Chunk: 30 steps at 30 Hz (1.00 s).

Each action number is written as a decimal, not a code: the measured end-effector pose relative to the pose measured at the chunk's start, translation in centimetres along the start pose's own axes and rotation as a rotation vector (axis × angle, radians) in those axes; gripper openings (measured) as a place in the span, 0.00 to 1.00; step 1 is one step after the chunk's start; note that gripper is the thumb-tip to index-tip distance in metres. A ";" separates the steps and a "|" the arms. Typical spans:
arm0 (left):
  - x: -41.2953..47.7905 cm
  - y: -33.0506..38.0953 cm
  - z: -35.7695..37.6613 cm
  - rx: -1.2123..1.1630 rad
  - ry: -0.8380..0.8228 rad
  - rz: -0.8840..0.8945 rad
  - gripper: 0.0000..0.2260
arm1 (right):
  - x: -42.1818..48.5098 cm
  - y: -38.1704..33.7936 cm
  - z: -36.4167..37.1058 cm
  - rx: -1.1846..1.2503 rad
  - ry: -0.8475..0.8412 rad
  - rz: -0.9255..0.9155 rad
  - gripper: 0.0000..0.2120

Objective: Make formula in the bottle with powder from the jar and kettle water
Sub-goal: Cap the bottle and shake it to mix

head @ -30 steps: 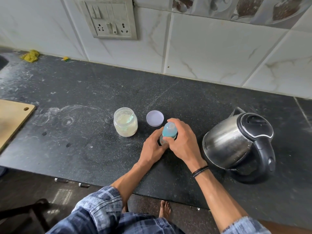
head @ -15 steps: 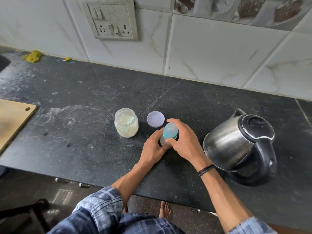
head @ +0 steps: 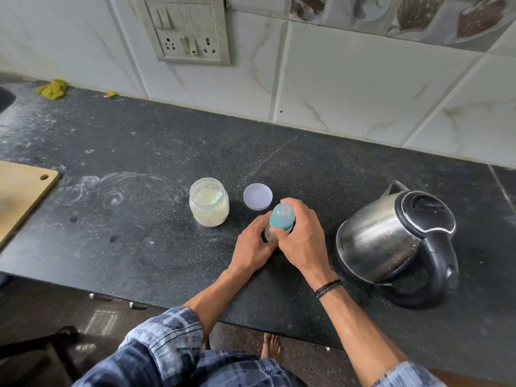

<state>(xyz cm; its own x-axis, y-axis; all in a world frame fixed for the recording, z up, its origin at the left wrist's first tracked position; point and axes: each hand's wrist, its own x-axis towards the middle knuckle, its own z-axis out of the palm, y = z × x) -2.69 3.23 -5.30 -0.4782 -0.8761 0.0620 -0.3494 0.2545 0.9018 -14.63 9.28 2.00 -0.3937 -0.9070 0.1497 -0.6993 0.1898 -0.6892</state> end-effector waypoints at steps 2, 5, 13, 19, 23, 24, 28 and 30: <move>0.0 0.0 -0.1 -0.005 0.000 0.003 0.23 | 0.4 0.0 -0.5 -0.015 -0.065 0.004 0.28; 0.1 -0.1 -0.2 -0.013 -0.008 0.001 0.24 | 1.4 0.0 -1.3 -0.011 -0.190 0.012 0.32; 0.2 -0.4 0.0 0.017 -0.010 0.017 0.23 | 1.0 -0.2 -0.4 -0.067 -0.140 -0.038 0.32; 0.2 -0.8 0.2 0.030 -0.009 0.019 0.21 | 0.1 -0.6 0.6 -0.070 -0.035 -0.040 0.31; 0.3 -0.7 0.1 0.026 -0.002 0.029 0.21 | 0.3 -0.5 0.2 -0.063 -0.066 -0.023 0.31; 0.3 -0.6 0.0 0.022 -0.003 0.033 0.22 | 0.6 -0.4 -0.1 -0.046 -0.094 -0.009 0.31; 0.2 -0.4 -0.2 -0.004 -0.016 0.033 0.26 | 2.1 0.2 -2.0 -0.024 -0.264 0.004 0.35; 0.2 -0.4 -0.3 -0.016 -0.022 0.028 0.27 | 2.2 0.3 -2.5 -0.026 -0.313 0.002 0.35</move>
<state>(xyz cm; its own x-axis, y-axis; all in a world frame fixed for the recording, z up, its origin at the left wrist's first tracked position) -2.44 2.81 -5.53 -0.5049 -0.8597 0.0777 -0.3227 0.2715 0.9067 -17.20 8.26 3.84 -0.1952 -0.9775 -0.0800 -0.7154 0.1977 -0.6702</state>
